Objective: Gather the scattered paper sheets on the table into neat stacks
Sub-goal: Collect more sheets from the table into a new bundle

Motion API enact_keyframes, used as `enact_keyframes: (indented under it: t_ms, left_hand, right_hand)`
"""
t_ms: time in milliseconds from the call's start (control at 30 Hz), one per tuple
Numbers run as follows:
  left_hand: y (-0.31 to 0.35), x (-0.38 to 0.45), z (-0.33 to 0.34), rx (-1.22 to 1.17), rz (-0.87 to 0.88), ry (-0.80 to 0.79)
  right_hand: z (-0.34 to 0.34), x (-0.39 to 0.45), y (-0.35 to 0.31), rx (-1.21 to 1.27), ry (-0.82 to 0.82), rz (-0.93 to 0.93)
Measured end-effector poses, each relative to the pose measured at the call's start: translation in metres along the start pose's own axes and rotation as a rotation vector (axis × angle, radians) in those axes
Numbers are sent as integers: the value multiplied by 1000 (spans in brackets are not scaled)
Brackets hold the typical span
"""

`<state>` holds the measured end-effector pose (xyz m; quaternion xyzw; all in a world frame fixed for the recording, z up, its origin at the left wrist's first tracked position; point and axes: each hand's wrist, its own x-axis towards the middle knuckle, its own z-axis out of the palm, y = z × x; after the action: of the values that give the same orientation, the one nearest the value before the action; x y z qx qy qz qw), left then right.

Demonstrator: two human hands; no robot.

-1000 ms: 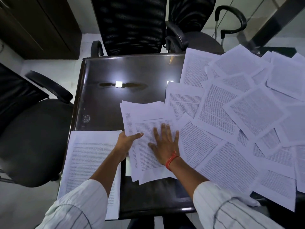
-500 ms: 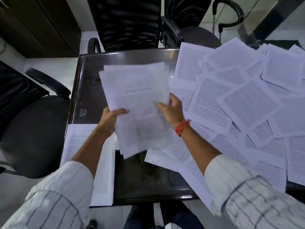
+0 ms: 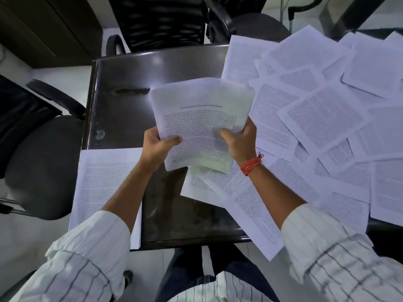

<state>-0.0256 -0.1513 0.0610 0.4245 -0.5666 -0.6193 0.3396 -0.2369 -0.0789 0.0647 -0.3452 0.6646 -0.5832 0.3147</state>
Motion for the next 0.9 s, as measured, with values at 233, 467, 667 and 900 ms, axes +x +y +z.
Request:
enact_keyframes:
  t_ms: [233,467,667,900]
  left_hand:
    - [22,-12,26,-18,199,89]
    - [-13,-22,46,140,-33,118]
    - [-7,-13,17,132,-103,331]
    - [-32,-41,-61,-380,-403,757]
  right_hand:
    - [-28,-9,-18,72,10,-86]
    - [-48,-17,18,-22,-171,80]
    - [-34,-6,41,-283,-196,170]
    - [-2,-87,114,-1244,-567,18]
